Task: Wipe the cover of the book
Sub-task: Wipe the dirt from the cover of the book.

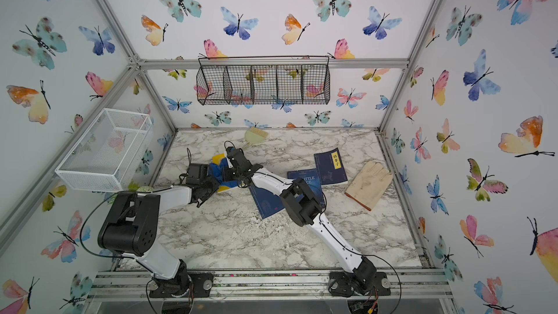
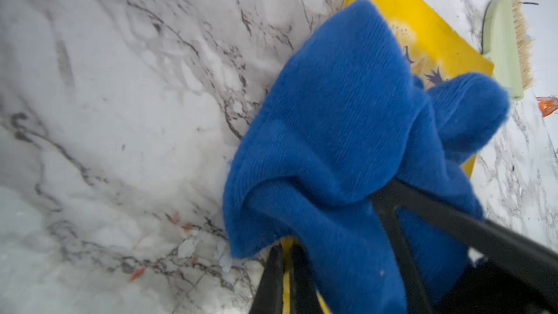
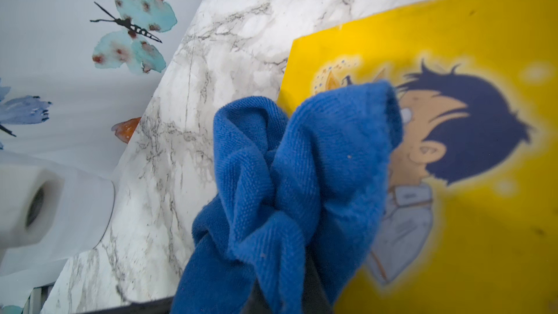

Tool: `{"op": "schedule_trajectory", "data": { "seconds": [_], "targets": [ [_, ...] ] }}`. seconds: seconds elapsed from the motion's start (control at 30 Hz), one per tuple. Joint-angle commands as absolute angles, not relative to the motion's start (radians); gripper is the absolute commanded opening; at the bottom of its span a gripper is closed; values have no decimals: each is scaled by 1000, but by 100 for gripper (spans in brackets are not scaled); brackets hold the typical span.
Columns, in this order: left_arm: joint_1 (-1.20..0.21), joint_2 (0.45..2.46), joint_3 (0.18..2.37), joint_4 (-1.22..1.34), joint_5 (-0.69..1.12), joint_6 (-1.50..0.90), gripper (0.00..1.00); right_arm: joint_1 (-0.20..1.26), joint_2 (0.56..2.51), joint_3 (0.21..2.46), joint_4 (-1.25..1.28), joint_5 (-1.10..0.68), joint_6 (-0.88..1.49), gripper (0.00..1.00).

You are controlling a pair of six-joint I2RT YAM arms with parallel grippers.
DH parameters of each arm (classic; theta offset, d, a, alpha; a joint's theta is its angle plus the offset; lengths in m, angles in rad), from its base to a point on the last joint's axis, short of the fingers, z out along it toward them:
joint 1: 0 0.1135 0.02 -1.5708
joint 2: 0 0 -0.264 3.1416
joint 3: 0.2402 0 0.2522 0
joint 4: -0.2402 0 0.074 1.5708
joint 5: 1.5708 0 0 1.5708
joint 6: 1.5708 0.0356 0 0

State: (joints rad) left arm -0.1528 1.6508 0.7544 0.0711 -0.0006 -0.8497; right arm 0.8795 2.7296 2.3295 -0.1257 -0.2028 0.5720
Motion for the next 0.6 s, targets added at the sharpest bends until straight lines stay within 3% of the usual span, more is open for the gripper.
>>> {"op": "schedule_trajectory", "data": {
  "seconds": [0.0,0.17,0.37,0.47,0.57],
  "targets": [
    [-170,1671,709,-86,46,-842,8,820,2850,2379,-314,-114,579,1],
    [-169,1676,716,-92,41,-842,8,813,2766,2204,-272,-130,570,1],
    [-169,1682,723,-86,48,-841,8,827,2551,1821,-127,-145,607,1],
    [-170,1685,726,-88,48,-840,8,827,2574,1872,-145,-115,601,1],
    [-170,1684,724,-89,51,-840,8,822,2693,2079,-221,-82,585,1]
  ]
}}
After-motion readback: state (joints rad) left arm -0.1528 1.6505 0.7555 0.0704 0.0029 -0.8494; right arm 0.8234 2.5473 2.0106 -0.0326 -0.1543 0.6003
